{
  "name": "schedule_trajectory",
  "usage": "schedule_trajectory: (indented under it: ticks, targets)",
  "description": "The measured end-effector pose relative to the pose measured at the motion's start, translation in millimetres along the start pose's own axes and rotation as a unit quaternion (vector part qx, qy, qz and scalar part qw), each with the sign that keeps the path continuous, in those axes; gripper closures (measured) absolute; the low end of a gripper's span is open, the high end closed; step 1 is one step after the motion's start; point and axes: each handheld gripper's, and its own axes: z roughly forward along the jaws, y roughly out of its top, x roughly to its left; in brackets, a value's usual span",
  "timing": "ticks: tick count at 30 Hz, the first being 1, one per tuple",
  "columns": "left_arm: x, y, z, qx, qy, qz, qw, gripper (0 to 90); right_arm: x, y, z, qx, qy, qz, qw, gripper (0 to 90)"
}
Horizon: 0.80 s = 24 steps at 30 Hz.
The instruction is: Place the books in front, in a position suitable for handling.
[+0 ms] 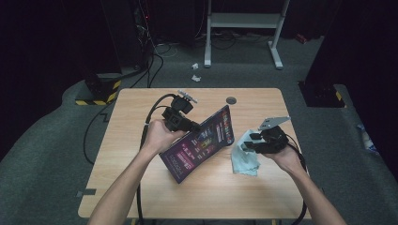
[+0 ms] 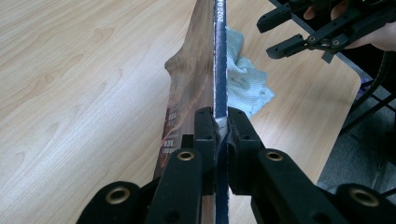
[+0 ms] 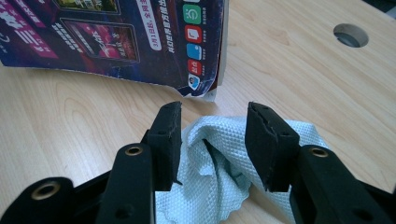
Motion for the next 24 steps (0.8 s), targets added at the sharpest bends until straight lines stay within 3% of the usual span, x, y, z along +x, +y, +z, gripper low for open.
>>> schedule_trajectory:
  ticks: [6, 8, 15, 24]
  targets:
    - [-3.3, 0.7, 1.8, 0.004, -0.002, 0.009, 0.9999, 83.8, 0.4, 4.9, -0.9, -0.007, 0.005, -0.011, 0.9999, 52.9]
    - [-4.1, 0.8, 1.9, 0.004, -0.006, 0.010, 0.9999, 83.9, 1.9, 9.3, -1.1, -0.012, 0.016, -0.010, 0.9998, 50.3]
    - [-9.0, 0.4, 1.7, 0.006, -0.011, 0.019, 0.9997, 83.8, 3.9, 24.4, -5.1, -0.025, 0.017, -0.027, 0.9991, 46.4]
    - [-12.4, 1.5, 2.2, 0.004, -0.013, 0.022, 0.9997, 83.8, 1.5, 32.9, -6.9, -0.024, 0.013, -0.038, 0.9989, 43.4]
